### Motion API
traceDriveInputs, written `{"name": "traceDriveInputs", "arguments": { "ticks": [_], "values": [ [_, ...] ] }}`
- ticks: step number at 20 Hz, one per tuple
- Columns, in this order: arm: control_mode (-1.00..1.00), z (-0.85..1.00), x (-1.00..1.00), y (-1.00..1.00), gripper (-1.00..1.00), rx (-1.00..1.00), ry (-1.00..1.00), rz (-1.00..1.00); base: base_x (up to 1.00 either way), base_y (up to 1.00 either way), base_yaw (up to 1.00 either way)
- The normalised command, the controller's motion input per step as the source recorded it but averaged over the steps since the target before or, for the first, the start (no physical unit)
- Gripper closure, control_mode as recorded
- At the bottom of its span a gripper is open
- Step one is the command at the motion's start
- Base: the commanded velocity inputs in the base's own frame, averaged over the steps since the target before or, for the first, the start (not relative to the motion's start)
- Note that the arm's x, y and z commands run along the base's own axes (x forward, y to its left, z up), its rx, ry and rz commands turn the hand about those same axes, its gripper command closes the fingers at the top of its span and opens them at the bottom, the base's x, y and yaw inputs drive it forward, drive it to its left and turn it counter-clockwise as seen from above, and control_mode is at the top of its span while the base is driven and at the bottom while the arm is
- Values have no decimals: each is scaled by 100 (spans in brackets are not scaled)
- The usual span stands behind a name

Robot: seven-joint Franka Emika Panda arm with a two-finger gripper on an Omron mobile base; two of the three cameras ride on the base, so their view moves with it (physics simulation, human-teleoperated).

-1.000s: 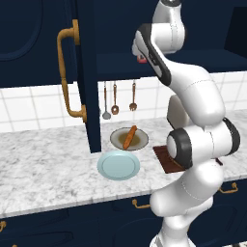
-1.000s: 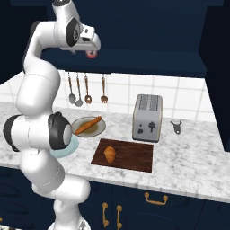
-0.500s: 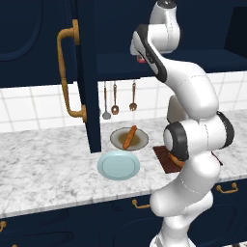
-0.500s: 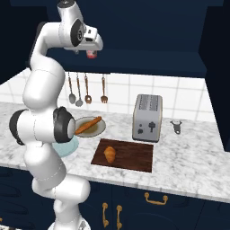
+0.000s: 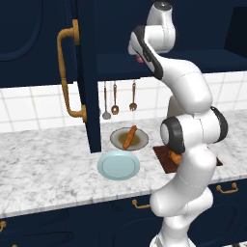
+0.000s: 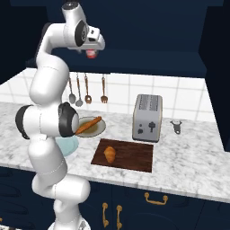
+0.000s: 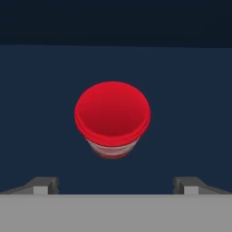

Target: From the different types of pastries on the counter, select a croissant and place it on the cutting board. Then retrieve a jar of jam from the cabinet and place it alongside the croissant on the cutting board.

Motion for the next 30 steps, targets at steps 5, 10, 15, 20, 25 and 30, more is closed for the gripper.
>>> {"name": "traceDriveInputs", "arguments": {
  "ticks": [5,10,15,20,25,30],
  "values": [
    [-100,0,28,0,-100,0,0,0,0,0,0],
    [-100,0,33,0,-100,0,0,0,0,0,0],
    [-100,0,30,5,-100,0,0,0,0,0,0],
    [-100,0,22,6,-100,0,0,0,0,0,0],
    [-100,-6,1,6,100,0,0,0,0,0,0],
    [-100,0,-4,-4,100,0,0,0,0,0,0]
  ]
}}
